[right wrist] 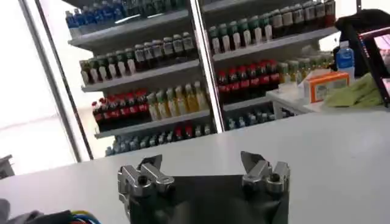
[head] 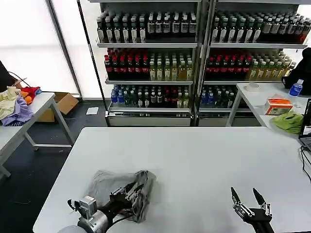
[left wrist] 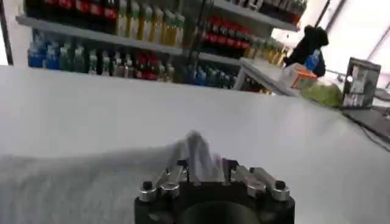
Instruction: Fold and organize the clothes.
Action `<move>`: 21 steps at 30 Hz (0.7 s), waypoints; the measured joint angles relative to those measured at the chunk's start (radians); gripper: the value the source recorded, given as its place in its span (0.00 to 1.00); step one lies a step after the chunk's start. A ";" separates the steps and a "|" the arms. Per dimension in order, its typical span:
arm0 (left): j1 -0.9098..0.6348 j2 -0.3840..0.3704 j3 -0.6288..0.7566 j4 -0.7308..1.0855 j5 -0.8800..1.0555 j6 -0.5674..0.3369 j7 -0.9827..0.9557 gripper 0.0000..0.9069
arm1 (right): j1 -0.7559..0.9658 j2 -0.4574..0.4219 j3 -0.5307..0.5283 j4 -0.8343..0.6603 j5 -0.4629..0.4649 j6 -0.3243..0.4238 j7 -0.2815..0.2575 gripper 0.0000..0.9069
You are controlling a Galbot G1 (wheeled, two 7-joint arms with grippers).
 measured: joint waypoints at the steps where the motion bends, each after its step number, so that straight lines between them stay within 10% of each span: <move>1: 0.001 0.002 -0.030 -0.014 -0.007 0.002 -0.001 1.00 | 0.001 -0.001 -0.001 0.000 0.000 0.000 0.001 1.00; 21: 0.090 -0.073 -0.300 0.181 0.138 -0.040 0.012 1.00 | 0.003 -0.001 -0.018 -0.007 -0.019 0.003 0.002 1.00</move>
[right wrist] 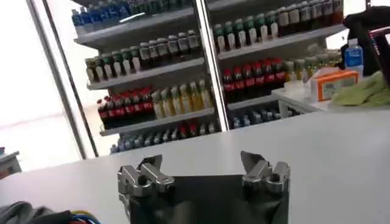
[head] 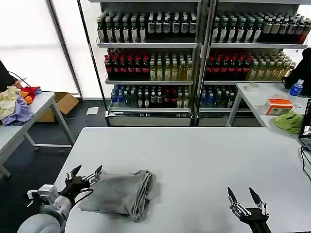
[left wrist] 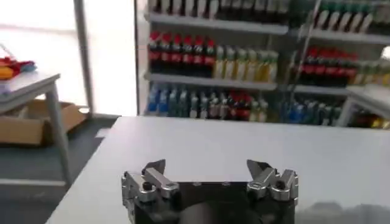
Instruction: Fold and organize the clothes.
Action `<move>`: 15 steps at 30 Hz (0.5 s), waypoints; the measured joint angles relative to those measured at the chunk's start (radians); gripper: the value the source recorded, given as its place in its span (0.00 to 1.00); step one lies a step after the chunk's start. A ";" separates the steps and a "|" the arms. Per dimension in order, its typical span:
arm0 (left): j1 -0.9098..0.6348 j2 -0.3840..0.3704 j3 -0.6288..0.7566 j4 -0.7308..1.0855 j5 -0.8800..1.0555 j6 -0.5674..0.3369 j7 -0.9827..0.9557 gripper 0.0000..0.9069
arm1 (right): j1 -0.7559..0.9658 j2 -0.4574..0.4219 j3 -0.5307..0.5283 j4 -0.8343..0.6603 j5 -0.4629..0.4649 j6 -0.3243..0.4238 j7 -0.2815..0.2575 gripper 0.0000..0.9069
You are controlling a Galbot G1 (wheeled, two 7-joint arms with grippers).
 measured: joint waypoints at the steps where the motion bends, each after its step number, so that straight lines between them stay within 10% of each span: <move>1: 0.005 -0.009 0.007 0.007 0.010 -0.001 0.001 1.00 | 0.001 0.001 -0.001 -0.001 -0.002 0.001 0.001 1.00; 11: 0.023 -0.070 0.070 0.048 0.084 -0.006 0.009 1.00 | 0.008 -0.001 -0.007 -0.005 -0.006 0.003 0.003 1.00; 12: 0.023 -0.073 0.072 0.053 0.088 -0.007 0.010 0.83 | 0.007 -0.001 -0.007 -0.005 -0.006 0.004 0.003 1.00; 13: 0.024 -0.075 0.074 0.060 0.092 -0.008 0.011 0.23 | 0.006 -0.001 -0.006 -0.005 -0.005 0.006 0.003 1.00; 15: 0.026 -0.080 0.077 0.070 0.098 -0.012 0.012 0.10 | 0.004 0.000 -0.006 -0.005 -0.004 0.009 0.002 1.00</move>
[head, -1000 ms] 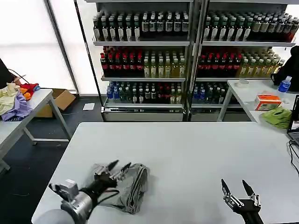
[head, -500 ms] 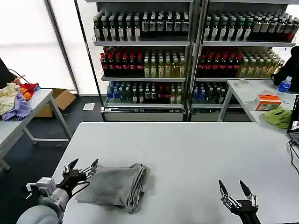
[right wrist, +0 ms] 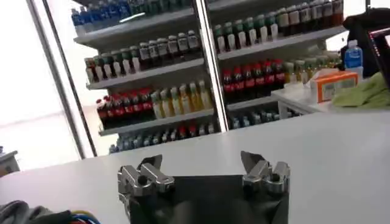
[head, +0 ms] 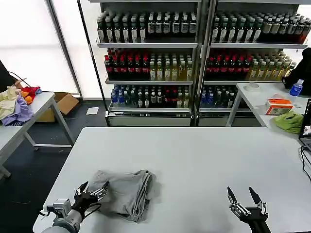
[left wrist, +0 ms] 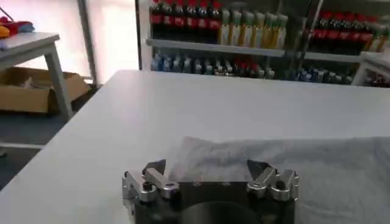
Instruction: Fold and organize the clothes.
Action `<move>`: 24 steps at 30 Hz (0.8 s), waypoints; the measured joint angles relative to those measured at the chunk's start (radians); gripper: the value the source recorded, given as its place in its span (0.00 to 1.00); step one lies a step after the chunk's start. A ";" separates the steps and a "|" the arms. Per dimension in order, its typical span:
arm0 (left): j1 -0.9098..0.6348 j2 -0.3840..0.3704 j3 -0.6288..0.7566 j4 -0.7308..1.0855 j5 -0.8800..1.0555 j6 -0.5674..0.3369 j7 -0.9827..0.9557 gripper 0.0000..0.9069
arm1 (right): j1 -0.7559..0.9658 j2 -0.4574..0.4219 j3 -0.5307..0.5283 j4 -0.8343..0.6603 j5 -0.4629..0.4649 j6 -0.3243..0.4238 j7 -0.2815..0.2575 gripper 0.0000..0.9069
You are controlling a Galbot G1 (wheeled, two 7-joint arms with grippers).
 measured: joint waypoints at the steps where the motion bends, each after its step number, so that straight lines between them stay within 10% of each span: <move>1: 0.003 -0.003 0.000 0.005 0.005 -0.003 0.001 0.04 | -0.001 0.001 0.000 0.000 0.000 0.002 0.000 1.00; 24: 0.012 -0.079 -0.016 0.039 -0.024 -0.027 0.045 0.00 | -0.009 0.012 -0.007 0.004 0.001 0.015 -0.005 1.00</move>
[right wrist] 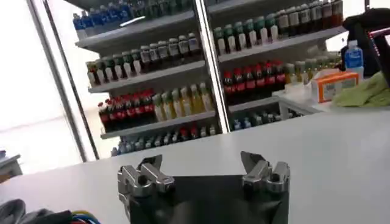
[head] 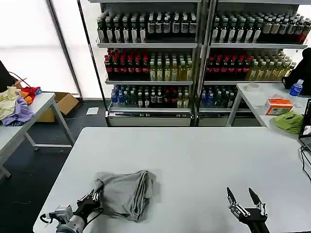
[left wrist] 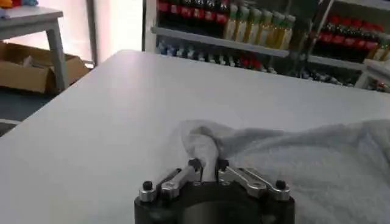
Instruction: Fold and organize the clothes.
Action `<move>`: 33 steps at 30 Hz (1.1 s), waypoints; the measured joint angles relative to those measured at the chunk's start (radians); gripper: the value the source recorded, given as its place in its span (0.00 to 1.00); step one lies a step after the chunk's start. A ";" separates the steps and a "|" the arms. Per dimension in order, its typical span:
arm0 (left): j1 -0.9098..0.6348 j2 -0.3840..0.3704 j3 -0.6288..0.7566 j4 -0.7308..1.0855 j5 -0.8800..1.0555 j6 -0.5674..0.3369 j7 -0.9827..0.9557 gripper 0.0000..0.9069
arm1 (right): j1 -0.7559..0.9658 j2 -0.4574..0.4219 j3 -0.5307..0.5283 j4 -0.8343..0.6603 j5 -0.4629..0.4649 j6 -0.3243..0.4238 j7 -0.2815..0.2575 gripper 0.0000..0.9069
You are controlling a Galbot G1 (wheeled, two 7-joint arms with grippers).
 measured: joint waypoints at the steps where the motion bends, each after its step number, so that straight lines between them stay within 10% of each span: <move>1: -0.003 -0.004 -0.004 0.003 -0.004 -0.002 0.003 0.00 | -0.001 0.000 0.000 0.000 0.000 0.000 0.000 1.00; 33: 0.064 0.111 -0.545 -0.231 -0.288 0.074 -0.026 0.01 | 0.033 -0.010 0.023 -0.007 0.019 0.001 0.011 1.00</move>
